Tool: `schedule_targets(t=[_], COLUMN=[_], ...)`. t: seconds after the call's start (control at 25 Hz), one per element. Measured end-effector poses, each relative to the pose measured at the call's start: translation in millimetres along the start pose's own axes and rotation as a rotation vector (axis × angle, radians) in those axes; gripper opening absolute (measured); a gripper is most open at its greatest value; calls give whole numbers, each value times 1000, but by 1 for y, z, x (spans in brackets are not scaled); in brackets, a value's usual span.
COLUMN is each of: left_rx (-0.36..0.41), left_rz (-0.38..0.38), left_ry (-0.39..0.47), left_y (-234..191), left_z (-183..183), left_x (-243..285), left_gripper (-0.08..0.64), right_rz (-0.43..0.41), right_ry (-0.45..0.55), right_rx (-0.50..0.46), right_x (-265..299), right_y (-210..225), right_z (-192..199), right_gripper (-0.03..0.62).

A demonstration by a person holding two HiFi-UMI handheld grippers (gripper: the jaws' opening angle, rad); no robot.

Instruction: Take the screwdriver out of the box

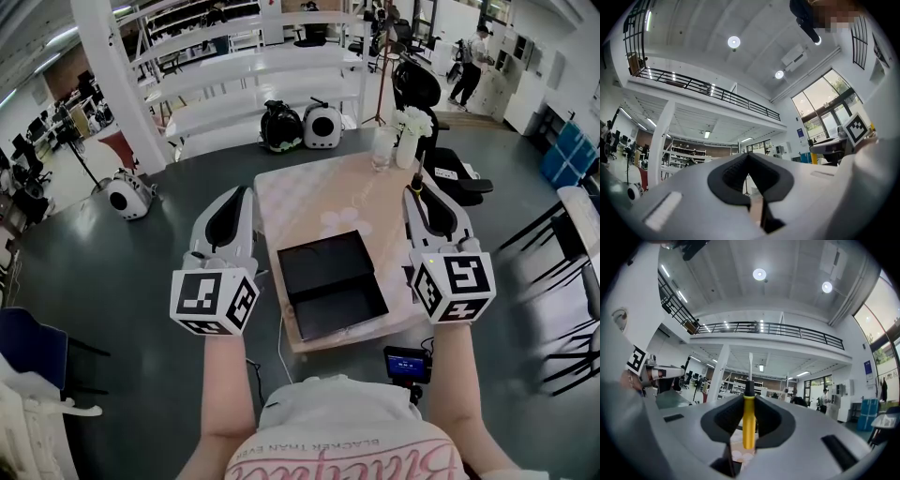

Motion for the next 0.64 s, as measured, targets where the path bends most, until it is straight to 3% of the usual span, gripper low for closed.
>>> schedule_targets(t=[0.64], left_rx=[6], left_rz=[2], left_ry=[2], left_y=[3], left_z=[1], left_x=[2], left_gripper=[11], right_rz=[-3], right_ry=[4], right_rx=[9], right_x=[-2], right_y=[3], right_z=[2], right_gripper=[81])
Point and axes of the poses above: the fingertips, and each gripper's own axes: x forward along the fingers, y to its right, z out of its underside, the point moved 8 cm from there along -x, backward along the fingers, and after that the axes turned 4 degrees about x, right-handed, at the moved point
